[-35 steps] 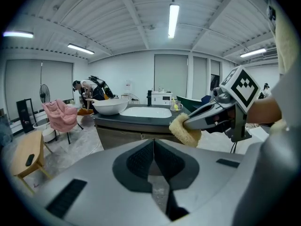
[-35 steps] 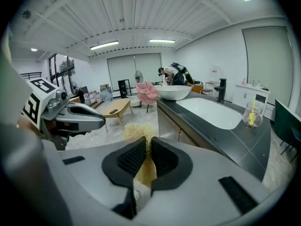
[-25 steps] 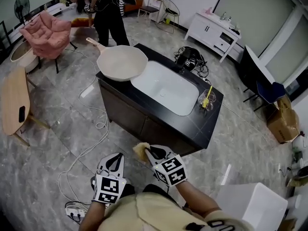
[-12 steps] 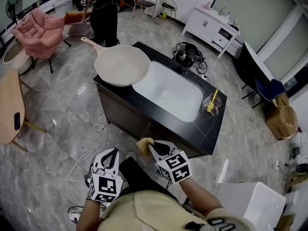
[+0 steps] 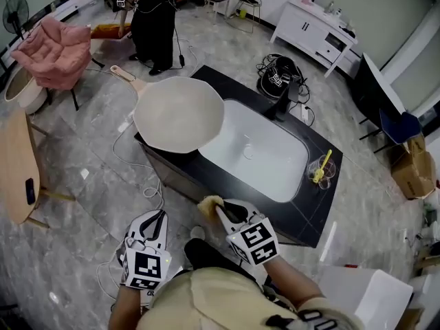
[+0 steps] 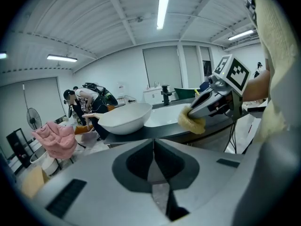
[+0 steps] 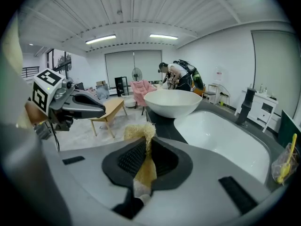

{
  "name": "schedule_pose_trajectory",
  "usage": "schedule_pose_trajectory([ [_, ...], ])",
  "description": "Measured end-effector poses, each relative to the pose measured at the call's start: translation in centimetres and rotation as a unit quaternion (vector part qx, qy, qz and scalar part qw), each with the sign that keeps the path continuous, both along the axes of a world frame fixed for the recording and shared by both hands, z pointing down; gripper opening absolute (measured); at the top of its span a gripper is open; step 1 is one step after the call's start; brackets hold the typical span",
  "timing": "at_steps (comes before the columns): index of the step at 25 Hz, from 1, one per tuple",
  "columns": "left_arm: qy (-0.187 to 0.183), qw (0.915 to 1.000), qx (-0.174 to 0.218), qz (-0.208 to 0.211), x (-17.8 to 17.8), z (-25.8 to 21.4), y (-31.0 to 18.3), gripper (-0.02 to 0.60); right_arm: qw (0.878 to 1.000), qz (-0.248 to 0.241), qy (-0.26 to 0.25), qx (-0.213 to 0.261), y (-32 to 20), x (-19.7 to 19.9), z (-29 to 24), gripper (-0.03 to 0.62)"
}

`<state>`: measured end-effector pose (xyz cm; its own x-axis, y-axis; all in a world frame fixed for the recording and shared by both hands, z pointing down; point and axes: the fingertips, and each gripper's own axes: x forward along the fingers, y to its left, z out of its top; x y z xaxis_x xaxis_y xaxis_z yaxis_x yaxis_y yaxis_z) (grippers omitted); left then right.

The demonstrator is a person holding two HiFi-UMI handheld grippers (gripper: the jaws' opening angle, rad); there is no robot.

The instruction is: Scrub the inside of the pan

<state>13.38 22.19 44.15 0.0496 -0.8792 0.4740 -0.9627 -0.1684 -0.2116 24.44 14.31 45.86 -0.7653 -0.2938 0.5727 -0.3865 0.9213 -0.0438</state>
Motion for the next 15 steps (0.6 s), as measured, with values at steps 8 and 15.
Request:
schedule_pose_trajectory([
  [8, -0.011, 0.9984, -0.027, 0.048, -1.6, -0.6, -6.6, 0.018, 0.999, 0.011, -0.021, -0.024, -5.3, -1.3, -0.4, 0.044],
  [15, -0.033, 0.9965, -0.025, 0.073, -3.4, -2.1, -10.8, 0.018, 0.999, 0.000, -0.040, -0.013, -8.5, -2.9, -1.6, 0.044],
])
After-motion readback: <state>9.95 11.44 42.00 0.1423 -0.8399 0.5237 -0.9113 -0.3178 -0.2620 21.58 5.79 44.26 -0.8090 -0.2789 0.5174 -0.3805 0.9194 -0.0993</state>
